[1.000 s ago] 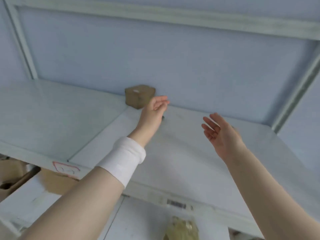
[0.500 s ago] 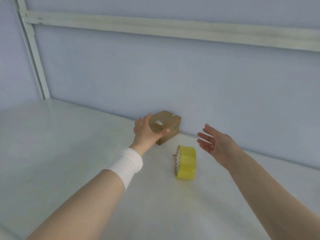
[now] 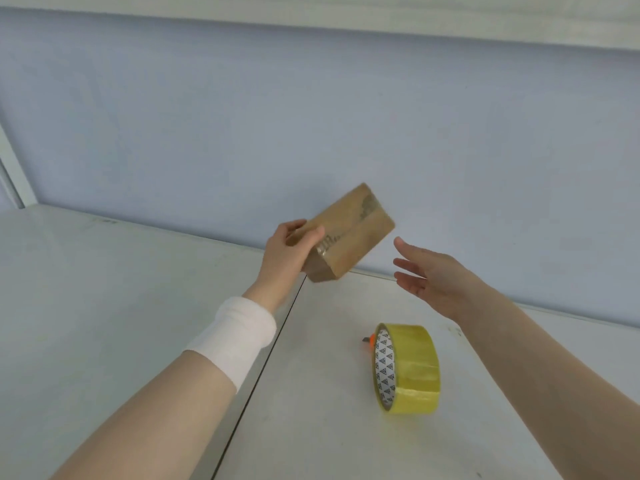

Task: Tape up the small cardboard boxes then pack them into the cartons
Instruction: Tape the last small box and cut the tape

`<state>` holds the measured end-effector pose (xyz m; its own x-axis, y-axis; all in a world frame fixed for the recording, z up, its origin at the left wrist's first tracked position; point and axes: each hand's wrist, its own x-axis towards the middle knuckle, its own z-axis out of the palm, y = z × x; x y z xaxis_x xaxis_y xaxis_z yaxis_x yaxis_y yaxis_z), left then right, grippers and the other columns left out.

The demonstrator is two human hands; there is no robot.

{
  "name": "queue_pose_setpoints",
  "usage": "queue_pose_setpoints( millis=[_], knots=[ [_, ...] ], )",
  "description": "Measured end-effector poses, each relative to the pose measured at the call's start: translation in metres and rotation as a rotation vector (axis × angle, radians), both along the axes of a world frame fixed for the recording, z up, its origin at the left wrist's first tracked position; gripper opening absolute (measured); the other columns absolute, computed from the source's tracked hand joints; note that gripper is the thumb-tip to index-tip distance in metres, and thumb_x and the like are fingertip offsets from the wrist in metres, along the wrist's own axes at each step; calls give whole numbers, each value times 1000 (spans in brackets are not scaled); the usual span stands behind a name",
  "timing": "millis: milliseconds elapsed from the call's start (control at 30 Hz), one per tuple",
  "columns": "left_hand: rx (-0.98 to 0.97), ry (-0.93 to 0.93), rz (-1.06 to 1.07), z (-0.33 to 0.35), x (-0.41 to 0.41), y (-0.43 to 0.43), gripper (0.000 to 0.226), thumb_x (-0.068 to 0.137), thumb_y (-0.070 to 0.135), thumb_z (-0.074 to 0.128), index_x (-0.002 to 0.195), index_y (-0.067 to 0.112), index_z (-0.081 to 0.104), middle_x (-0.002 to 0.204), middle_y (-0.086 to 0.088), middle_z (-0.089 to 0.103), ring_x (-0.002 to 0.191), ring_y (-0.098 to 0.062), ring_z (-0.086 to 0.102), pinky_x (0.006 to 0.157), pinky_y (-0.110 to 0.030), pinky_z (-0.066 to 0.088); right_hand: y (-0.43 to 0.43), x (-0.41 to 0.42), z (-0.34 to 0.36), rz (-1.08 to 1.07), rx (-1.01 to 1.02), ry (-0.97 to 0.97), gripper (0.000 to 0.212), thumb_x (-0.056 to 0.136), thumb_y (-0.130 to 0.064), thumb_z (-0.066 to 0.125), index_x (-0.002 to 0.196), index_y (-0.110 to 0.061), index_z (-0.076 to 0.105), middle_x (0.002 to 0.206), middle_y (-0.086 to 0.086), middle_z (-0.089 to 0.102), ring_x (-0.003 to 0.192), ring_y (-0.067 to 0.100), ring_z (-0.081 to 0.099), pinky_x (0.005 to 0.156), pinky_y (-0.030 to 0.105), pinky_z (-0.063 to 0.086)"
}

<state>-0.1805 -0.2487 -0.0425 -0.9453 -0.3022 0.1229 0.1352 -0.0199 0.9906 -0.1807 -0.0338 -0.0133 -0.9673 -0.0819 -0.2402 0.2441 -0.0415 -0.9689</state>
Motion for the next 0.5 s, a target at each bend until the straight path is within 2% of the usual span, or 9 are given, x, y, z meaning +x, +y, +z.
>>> queue_pose_setpoints(
  millis=[67, 100, 167, 233, 300, 367, 433, 500],
  knots=[
    [108, -10, -152, 13, 6, 4, 28, 84, 43, 61, 107, 26, 56, 104, 4, 62, 93, -10, 61, 69, -30, 56, 2, 3, 2, 93, -73, 9, 106, 51, -45, 79, 143, -16, 35, 136, 8, 46, 123, 25, 48, 94, 35, 46],
    [129, -8, -219, 19, 9, 9, 29, 88, 42, 57, 111, 24, 56, 100, 5, 63, 94, -11, 62, 70, -31, 57, 3, 4, 5, 142, -110, 36, 112, 49, -46, 80, 146, -20, 29, 141, 7, 42, 127, 27, 44, 96, 37, 45],
    [145, 7, -308, 28, 16, 22, 37, 89, 42, 54, 119, 20, 54, 99, 6, 64, 99, -14, 62, 78, -38, 57, 6, 8, 12, 206, -180, 119, 108, 56, -42, 81, 147, -28, 25, 142, 4, 44, 127, 26, 46, 97, 41, 45],
    [111, 5, -354, 38, 23, 38, 37, 90, 44, 53, 120, 22, 53, 103, 6, 64, 104, -15, 61, 86, -40, 55, 15, 12, 19, 181, -227, 192, 102, 61, -37, 80, 146, -32, 24, 135, 2, 53, 119, 24, 55, 95, 44, 47],
    [7, -12, -358, 47, 32, 56, 31, 90, 48, 50, 113, 27, 54, 108, 9, 62, 110, -13, 56, 94, -39, 48, 29, 19, 26, 107, -233, 247, 103, 60, -35, 79, 146, -33, 21, 131, 1, 55, 114, 22, 58, 95, 47, 47],
    [-171, 70, -278, 52, 42, 77, 37, 88, 48, 53, 120, 29, 52, 124, 11, 55, 122, -9, 46, 102, -33, 39, 48, 29, 33, 41, -219, 282, 110, 57, -35, 79, 147, -35, 16, 131, -1, 54, 114, 20, 58, 96, 48, 47],
    [-295, 226, -233, 59, 56, 103, 58, 82, 46, 64, 134, 31, 42, 136, 11, 42, 126, -3, 38, 97, -19, 35, 68, 43, 38, -6, -178, 316, 113, 57, -36, 79, 147, -36, 13, 132, -3, 53, 113, 16, 58, 96, 47, 47],
    [-456, 329, -267, 62, 72, 136, 81, 73, 44, 74, 141, 33, 32, 134, 14, 33, 126, -1, 33, 93, -12, 32, 87, 59, 42, -46, -126, 360, 108, 65, -34, 79, 148, -37, 11, 131, -4, 55, 110, 11, 59, 93, 39, 49]
  ],
)
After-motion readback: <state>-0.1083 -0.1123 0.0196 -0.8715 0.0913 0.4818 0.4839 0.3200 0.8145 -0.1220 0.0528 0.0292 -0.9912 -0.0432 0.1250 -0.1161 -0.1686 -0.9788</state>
